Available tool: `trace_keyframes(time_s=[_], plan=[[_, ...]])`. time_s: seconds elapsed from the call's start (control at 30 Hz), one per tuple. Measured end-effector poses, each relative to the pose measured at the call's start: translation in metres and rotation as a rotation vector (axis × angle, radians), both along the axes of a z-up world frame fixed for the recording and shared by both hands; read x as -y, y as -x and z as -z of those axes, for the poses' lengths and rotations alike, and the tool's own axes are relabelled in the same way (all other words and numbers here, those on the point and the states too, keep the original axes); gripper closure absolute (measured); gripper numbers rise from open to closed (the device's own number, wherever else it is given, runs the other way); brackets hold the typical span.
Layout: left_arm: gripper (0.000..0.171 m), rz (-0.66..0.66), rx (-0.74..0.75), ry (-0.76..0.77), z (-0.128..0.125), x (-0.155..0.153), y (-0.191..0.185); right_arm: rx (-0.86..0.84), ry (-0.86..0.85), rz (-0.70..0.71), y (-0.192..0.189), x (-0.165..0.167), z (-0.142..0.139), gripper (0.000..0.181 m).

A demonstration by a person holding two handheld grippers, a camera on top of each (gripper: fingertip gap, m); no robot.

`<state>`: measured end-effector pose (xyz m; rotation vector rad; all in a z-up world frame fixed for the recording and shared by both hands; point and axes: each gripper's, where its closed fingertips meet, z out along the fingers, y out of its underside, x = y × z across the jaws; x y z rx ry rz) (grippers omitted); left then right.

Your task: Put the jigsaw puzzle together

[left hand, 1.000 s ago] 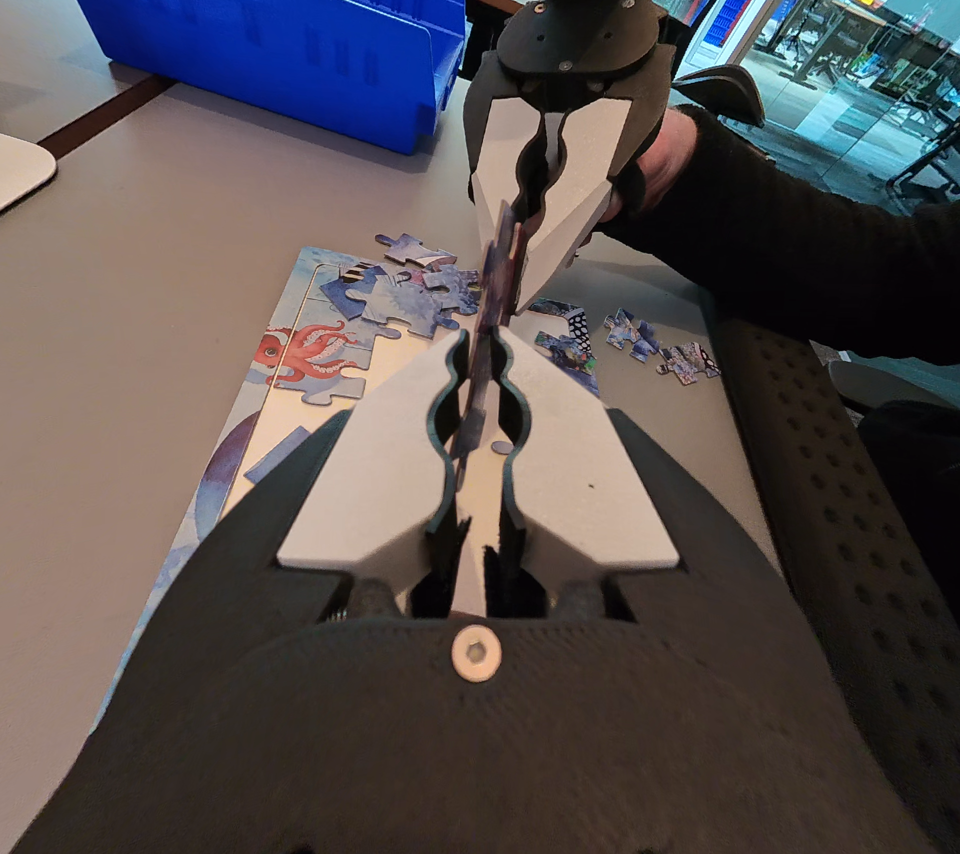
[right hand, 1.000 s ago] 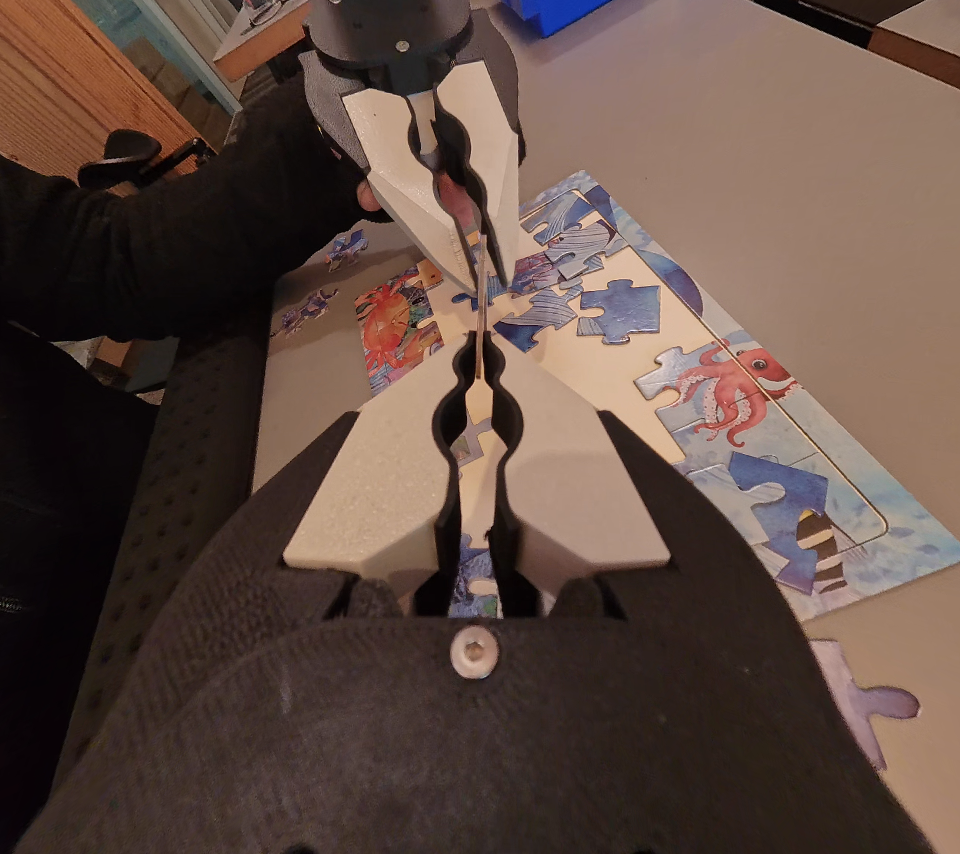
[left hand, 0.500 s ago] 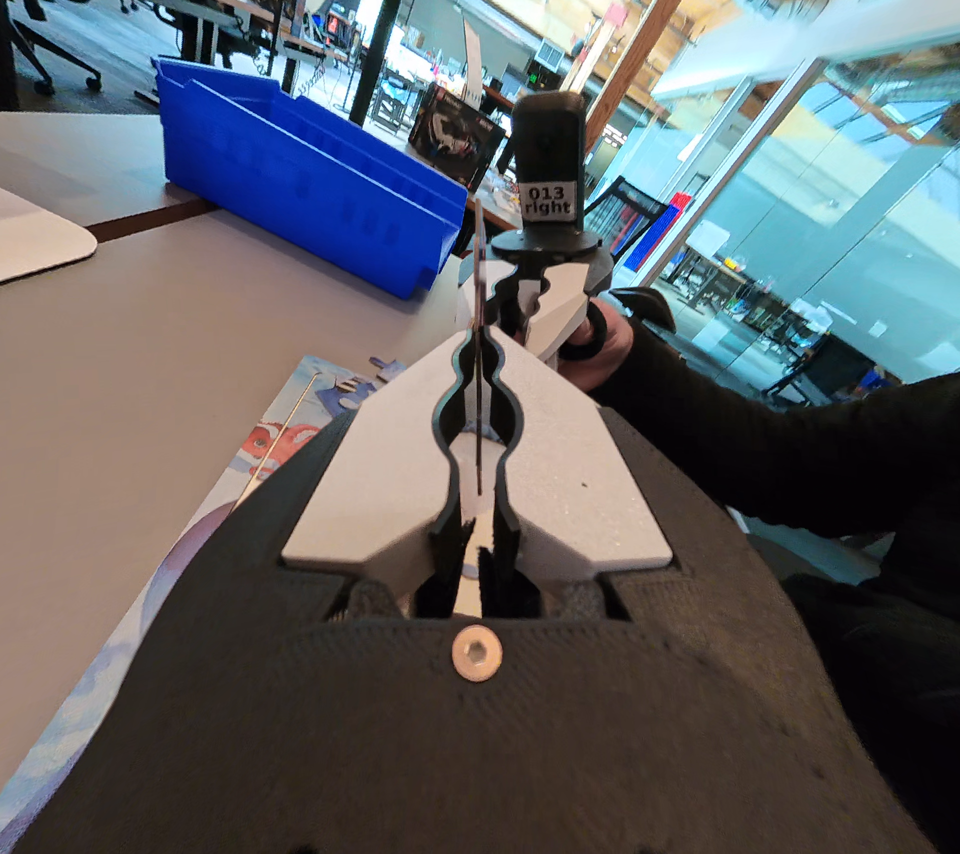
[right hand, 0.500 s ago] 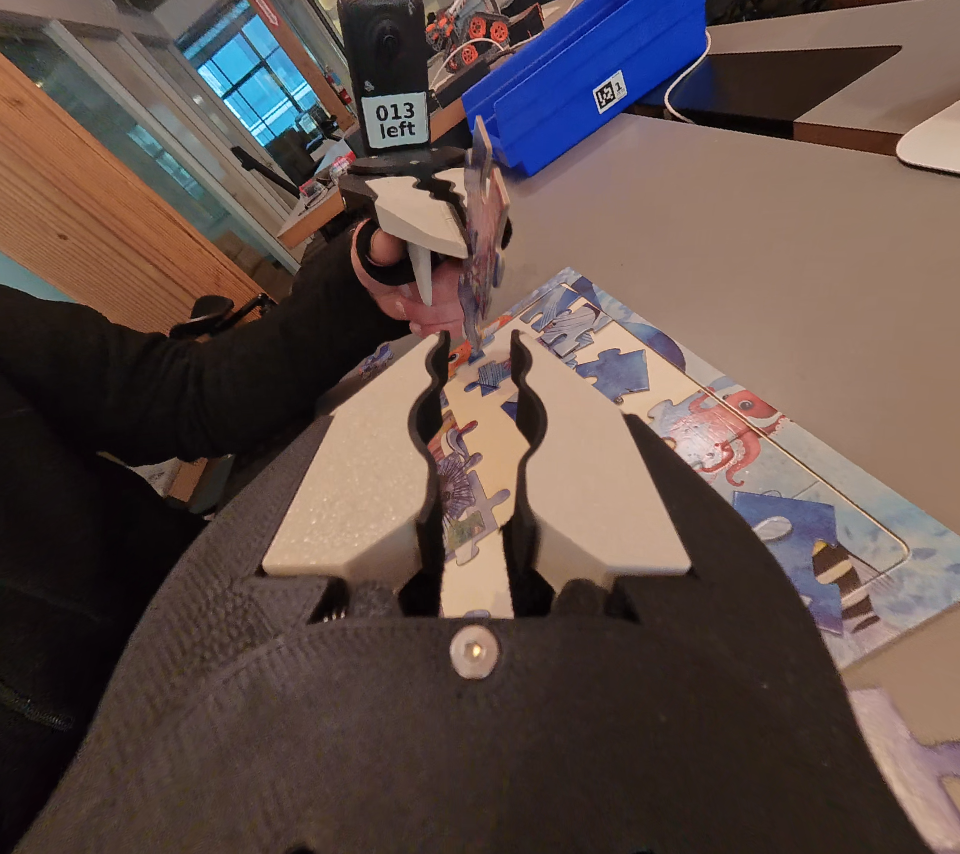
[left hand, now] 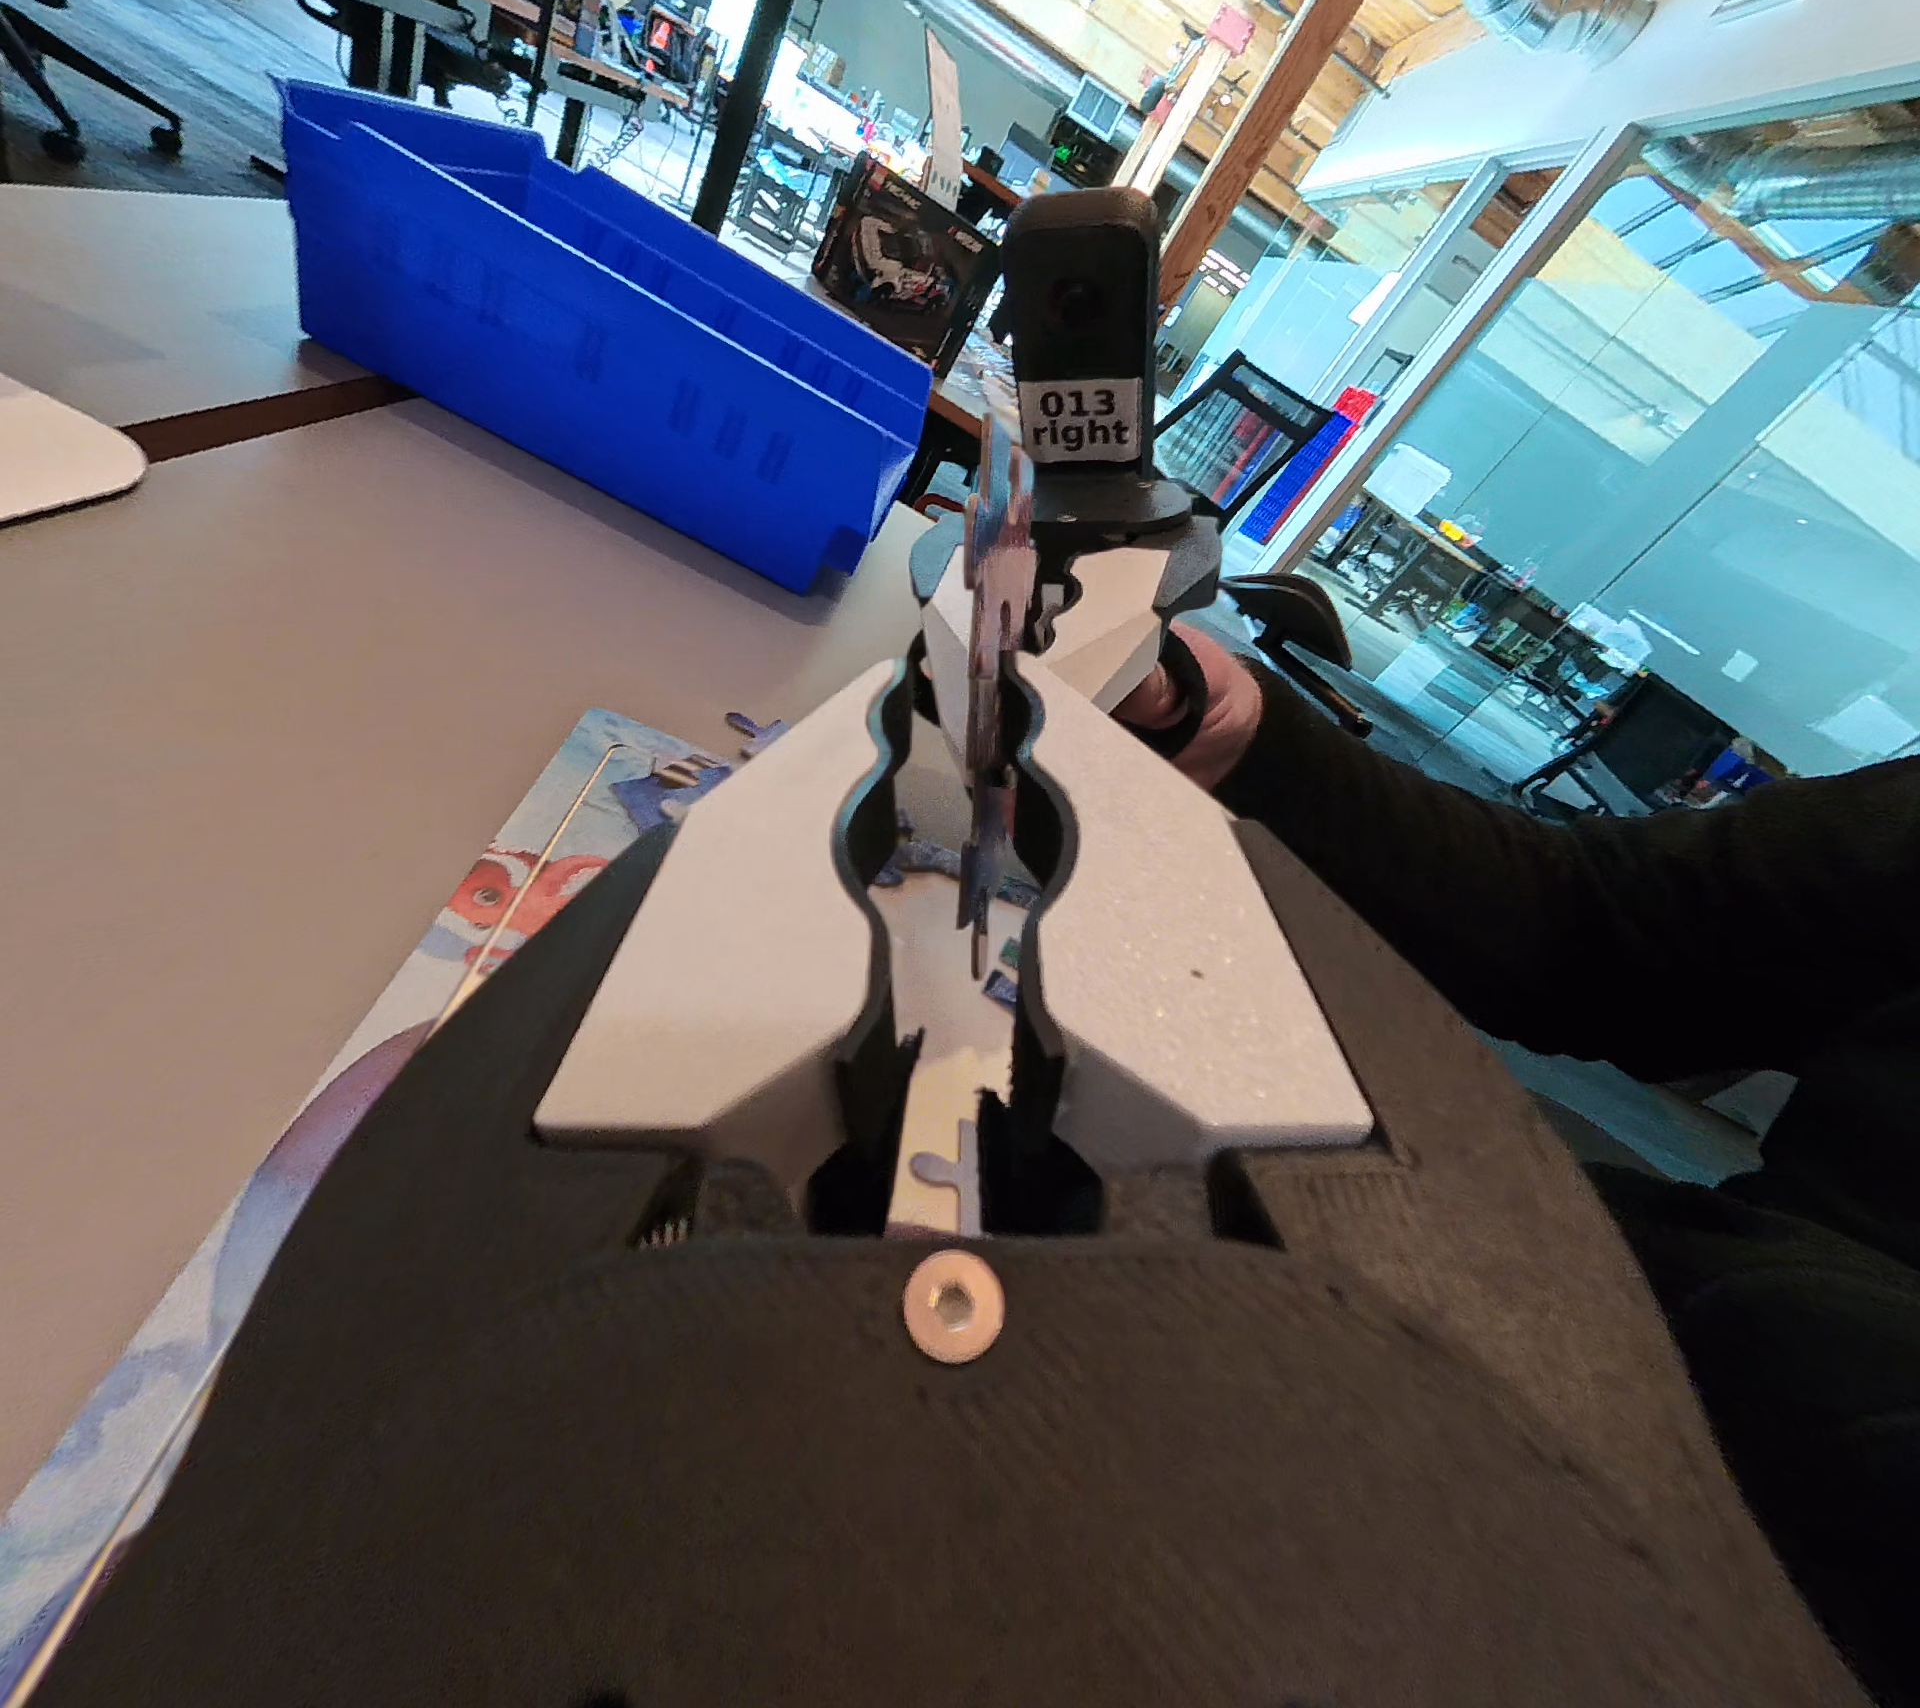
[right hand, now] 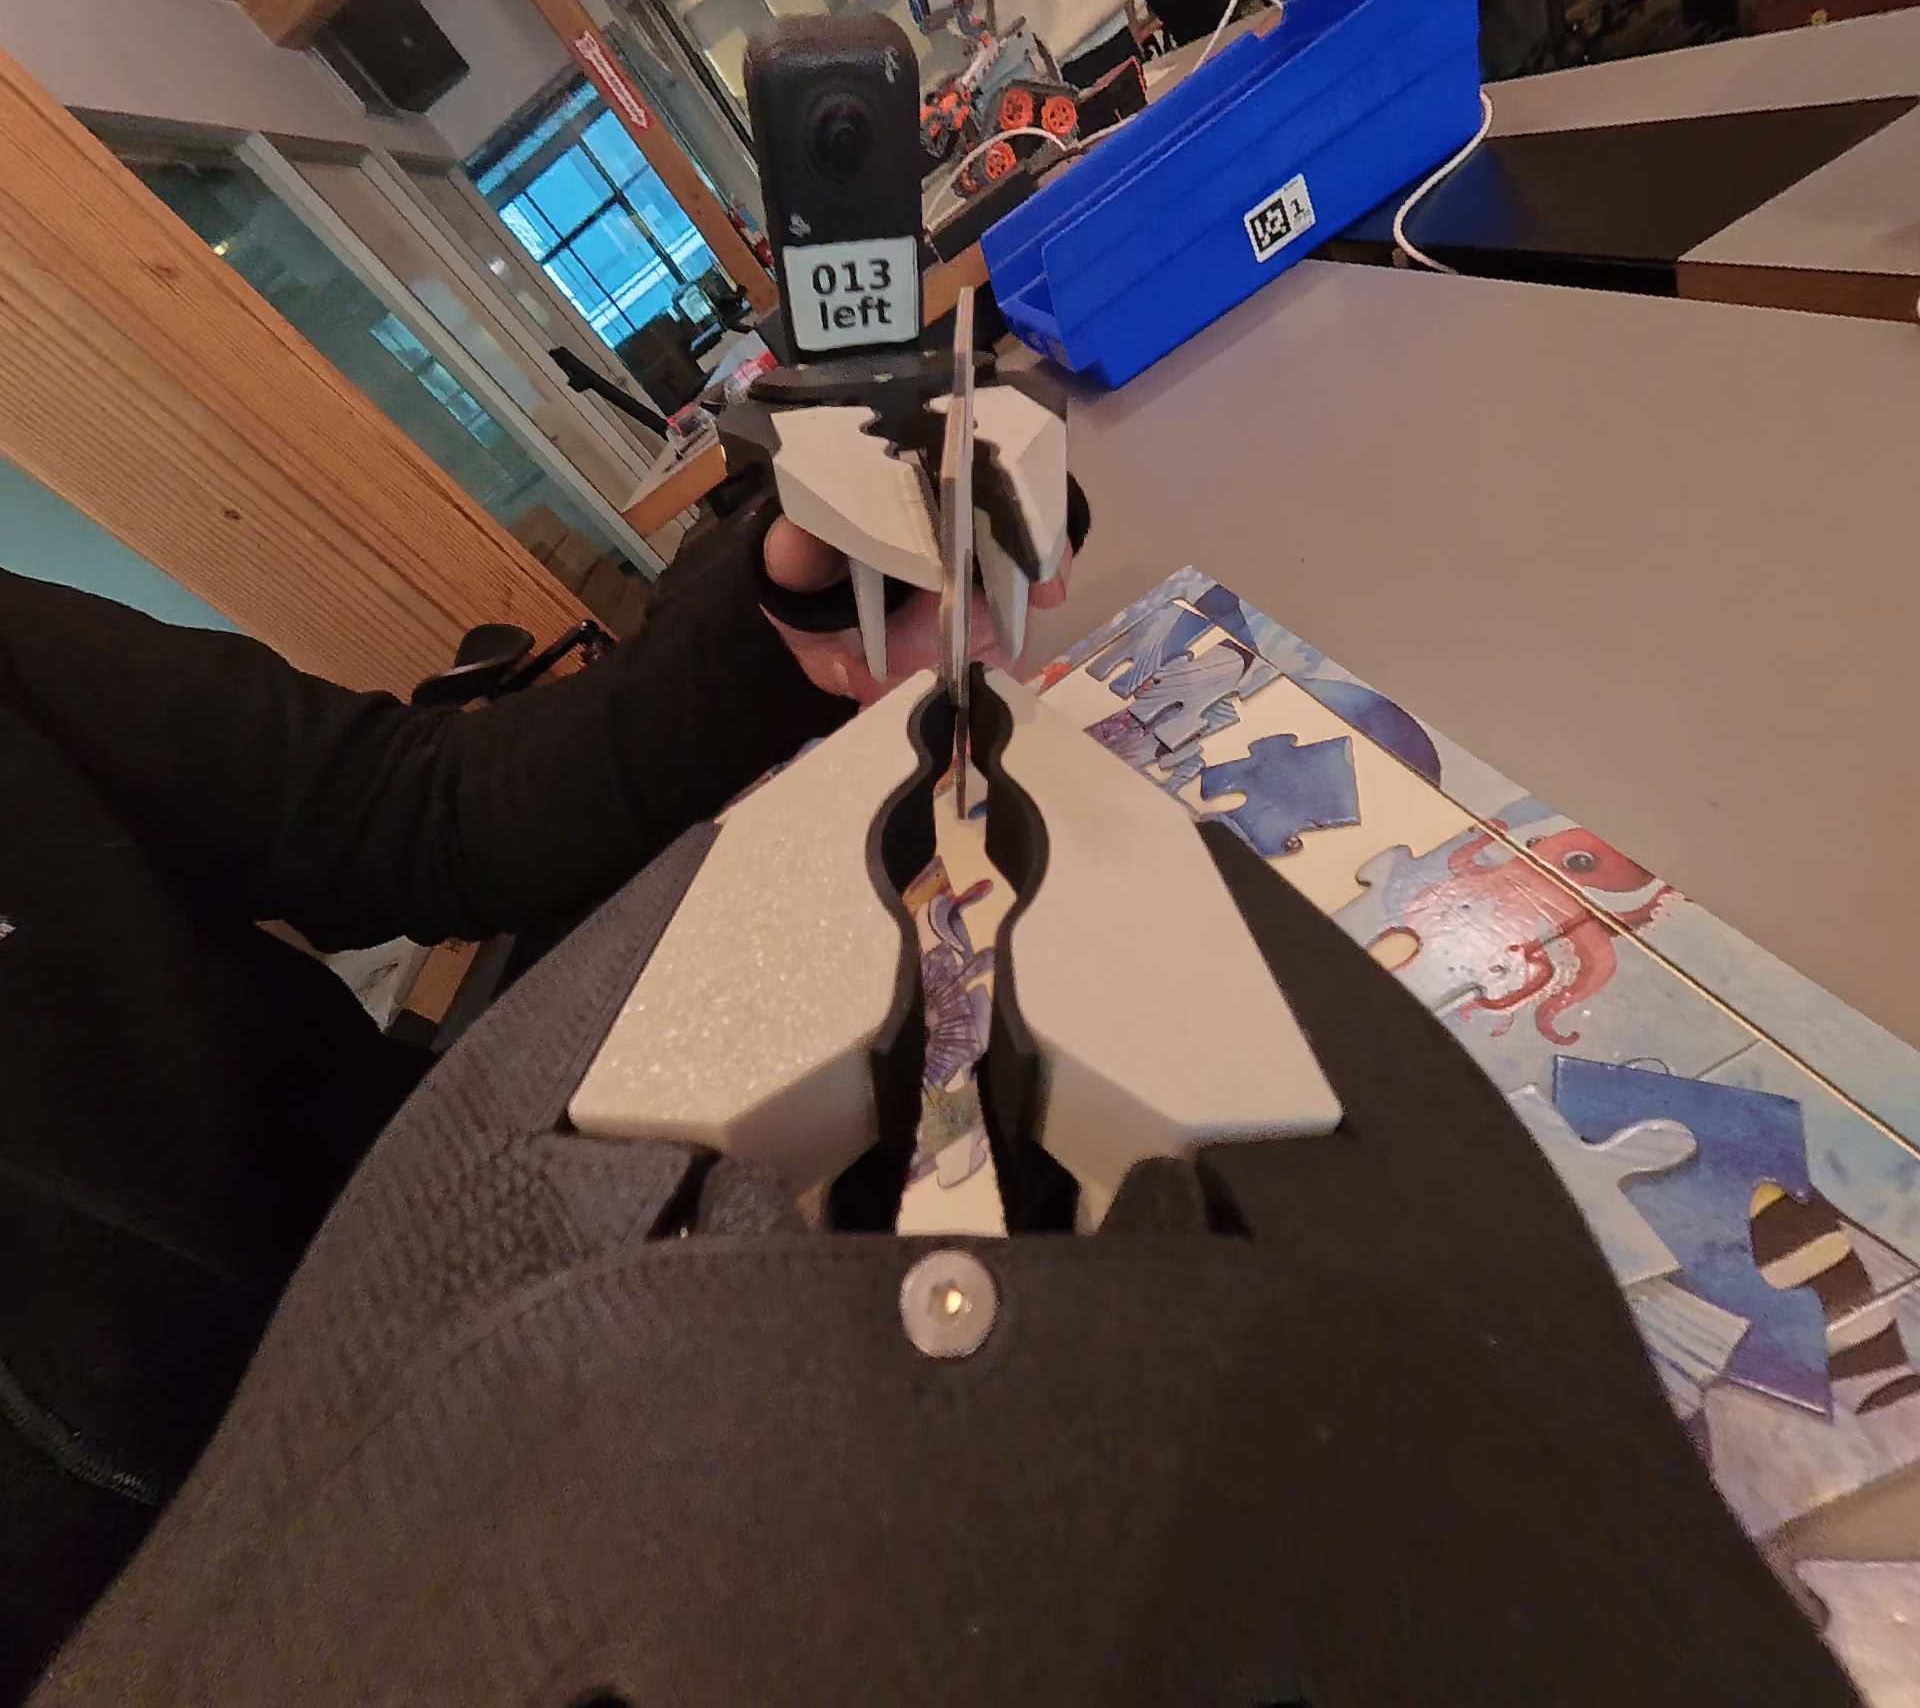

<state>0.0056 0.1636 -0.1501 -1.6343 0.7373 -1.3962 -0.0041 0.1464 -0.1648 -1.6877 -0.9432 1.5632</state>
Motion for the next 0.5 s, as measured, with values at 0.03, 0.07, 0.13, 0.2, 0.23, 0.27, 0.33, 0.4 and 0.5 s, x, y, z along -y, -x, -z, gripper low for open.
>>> trace_keyframes(time_s=[0.03,0.07,0.13,0.2,0.23,0.27,0.33,0.4,0.5], plan=[[0.15,-0.012,-0.019,-0.002,0.002,-0.002,0.004,0.017,-0.004,0.003,0.0,-0.001,0.003,0.181],[0.147,-0.029,-0.053,-0.006,0.005,-0.005,0.008,0.031,-0.005,0.005,-0.001,-0.001,0.006,0.181],[0.137,-0.054,-0.148,-0.036,0.015,-0.007,0.017,0.05,-0.002,0.006,-0.002,-0.003,0.011,0.181],[0.131,-0.071,-0.283,-0.06,0.031,-0.007,0.027,0.069,0.0,0.008,-0.003,-0.004,0.016,0.181],[0.13,-0.081,-0.383,-0.089,0.042,-0.007,0.033,0.079,-0.002,0.01,-0.003,-0.004,0.018,0.181],[0.13,-0.079,-0.491,-0.121,0.055,-0.005,0.038,0.087,-0.003,0.011,-0.003,-0.005,0.02,0.181],[0.126,-0.031,-0.695,-0.162,0.081,0.006,0.047,0.092,-0.001,0.007,-0.002,-0.004,0.022,0.181],[0.123,0.013,-0.866,-0.207,0.102,0.016,0.056,0.105,-0.004,0.004,-0.001,-0.003,0.024,0.181],[0.108,0.054,-1.023,-0.197,0.124,0.025,0.066,0.117,-0.007,0.001,0.0,-0.002,0.027,0.181]])
